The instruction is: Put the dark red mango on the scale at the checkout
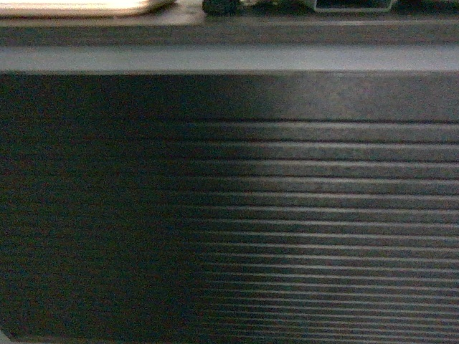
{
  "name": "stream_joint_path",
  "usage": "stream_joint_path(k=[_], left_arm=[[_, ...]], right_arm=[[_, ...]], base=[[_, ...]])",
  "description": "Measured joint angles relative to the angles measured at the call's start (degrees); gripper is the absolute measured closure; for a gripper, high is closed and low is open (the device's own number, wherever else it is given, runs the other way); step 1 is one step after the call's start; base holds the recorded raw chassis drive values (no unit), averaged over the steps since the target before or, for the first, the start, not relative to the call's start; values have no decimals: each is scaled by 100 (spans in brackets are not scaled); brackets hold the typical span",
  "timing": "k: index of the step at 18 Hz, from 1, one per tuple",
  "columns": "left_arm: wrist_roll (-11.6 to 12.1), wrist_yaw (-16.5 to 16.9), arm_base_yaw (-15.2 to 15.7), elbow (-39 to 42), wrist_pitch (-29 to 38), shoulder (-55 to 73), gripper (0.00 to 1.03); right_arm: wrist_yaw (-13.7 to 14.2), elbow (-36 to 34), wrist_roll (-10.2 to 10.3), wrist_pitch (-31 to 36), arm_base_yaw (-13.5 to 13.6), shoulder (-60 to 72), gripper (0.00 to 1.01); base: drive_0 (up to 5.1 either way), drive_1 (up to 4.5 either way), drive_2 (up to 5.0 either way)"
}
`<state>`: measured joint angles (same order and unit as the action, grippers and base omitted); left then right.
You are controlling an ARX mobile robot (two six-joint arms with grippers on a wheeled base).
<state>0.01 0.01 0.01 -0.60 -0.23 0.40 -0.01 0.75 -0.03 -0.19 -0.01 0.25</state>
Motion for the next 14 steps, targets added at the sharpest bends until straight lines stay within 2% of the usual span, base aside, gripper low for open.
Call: stream_joint_path(k=[14], left_arm=[[0, -2, 0, 0, 0, 0, 5]], right_arm=[[0, 0, 0, -7, 0, 0, 3]], base=[[0, 0, 0]])
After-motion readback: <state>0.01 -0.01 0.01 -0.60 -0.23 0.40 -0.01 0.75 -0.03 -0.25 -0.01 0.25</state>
